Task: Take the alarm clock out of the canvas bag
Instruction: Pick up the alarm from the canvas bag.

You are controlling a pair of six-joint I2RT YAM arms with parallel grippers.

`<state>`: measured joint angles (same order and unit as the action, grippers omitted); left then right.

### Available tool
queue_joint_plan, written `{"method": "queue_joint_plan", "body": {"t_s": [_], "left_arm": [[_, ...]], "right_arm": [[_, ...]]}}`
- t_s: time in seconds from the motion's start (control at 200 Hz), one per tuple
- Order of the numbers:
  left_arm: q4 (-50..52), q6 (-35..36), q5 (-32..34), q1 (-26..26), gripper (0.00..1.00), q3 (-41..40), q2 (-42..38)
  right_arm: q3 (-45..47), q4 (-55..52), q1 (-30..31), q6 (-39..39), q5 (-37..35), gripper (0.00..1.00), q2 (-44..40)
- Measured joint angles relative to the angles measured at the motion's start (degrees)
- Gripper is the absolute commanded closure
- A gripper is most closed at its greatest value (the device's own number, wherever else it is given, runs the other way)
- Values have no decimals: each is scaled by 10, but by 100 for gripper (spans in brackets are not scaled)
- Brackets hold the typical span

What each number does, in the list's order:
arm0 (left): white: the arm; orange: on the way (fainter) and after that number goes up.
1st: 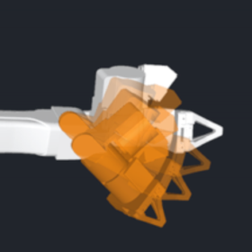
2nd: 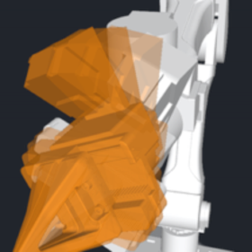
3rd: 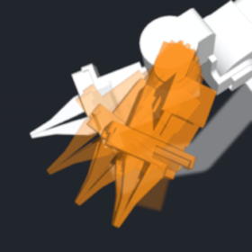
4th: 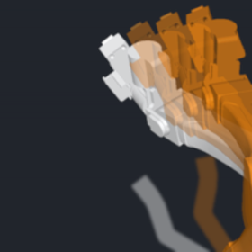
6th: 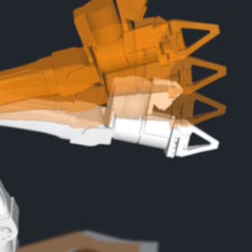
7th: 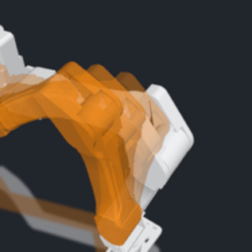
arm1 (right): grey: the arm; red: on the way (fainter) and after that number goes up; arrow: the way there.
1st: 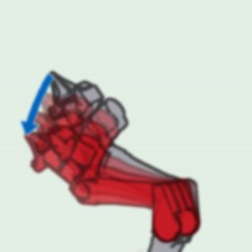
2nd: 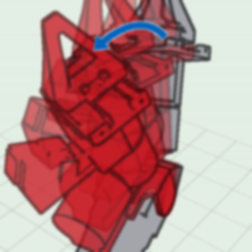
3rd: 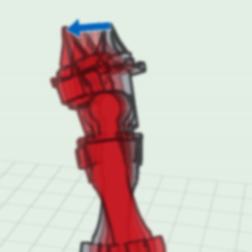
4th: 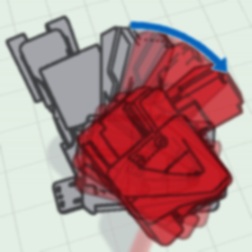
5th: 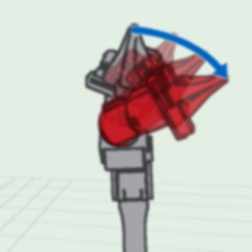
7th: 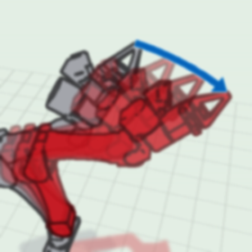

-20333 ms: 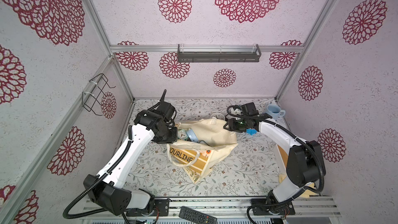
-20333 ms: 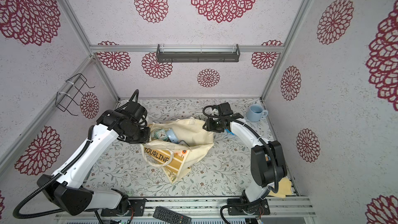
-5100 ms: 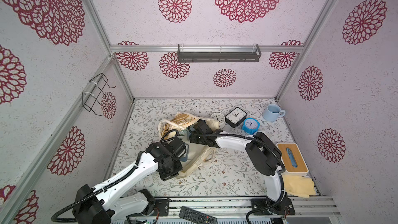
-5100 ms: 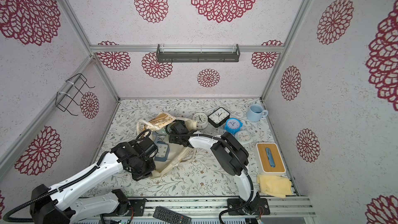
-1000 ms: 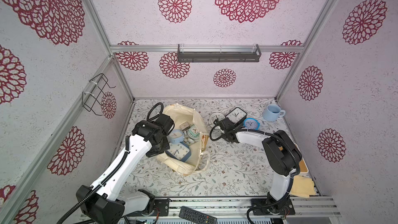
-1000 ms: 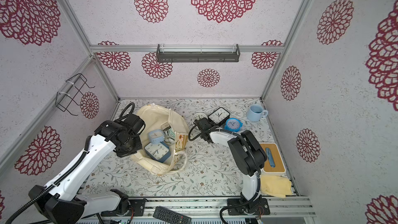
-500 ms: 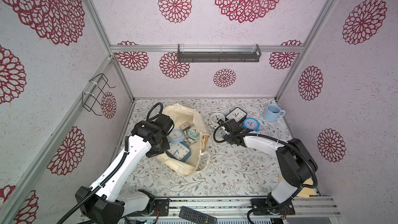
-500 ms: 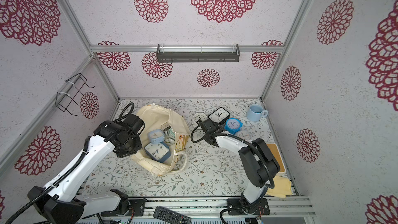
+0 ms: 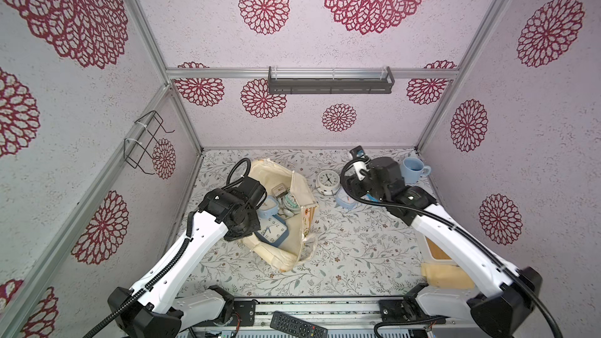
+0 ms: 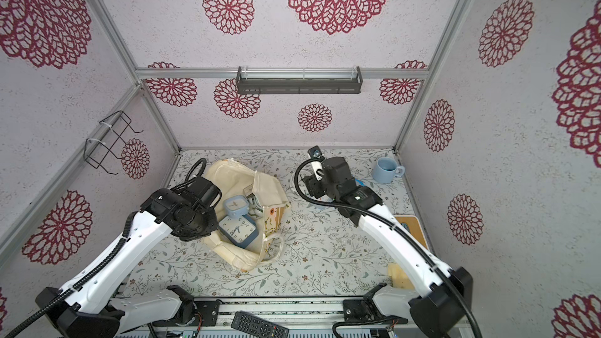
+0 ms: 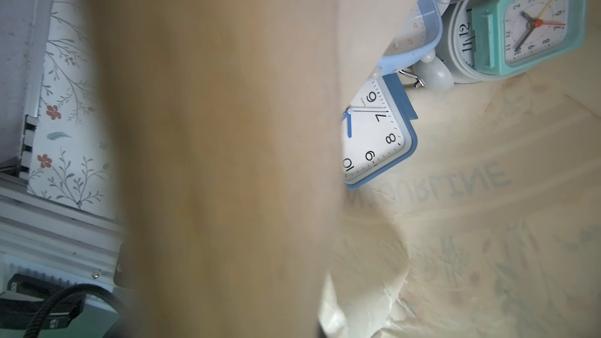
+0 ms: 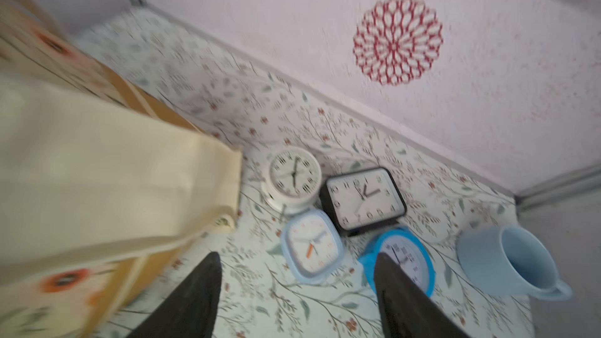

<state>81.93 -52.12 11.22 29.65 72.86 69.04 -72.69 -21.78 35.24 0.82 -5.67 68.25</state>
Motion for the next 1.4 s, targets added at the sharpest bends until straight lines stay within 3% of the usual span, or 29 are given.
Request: {"method": "queue_joint_plan", "body": {"t_s": [0.1,0.235,0.37,0.535,0.971,1.196,1.401], "left_arm": [[-8,-1,-6,2,100,-5,-8],[-22,-4,-21,6,100,-6,-15],[-31,-10,-35,19,100,-6,-17],[-45,-24,-43,34,100,-6,-20],[-123,-62,-35,90,100,-62,-42],[-147,-79,-26,138,100,-66,-39],[-153,-95,-19,149,100,-110,-89]], "right_arm": [[-28,3,47,-84,65,28,-48],[-33,27,136,-212,137,29,-45],[-41,48,199,-320,171,26,17],[-40,44,228,-422,171,20,116],[-75,73,249,-691,14,20,222],[-235,-16,279,-650,-113,20,363],[-211,-23,305,-616,-196,18,353]]}}
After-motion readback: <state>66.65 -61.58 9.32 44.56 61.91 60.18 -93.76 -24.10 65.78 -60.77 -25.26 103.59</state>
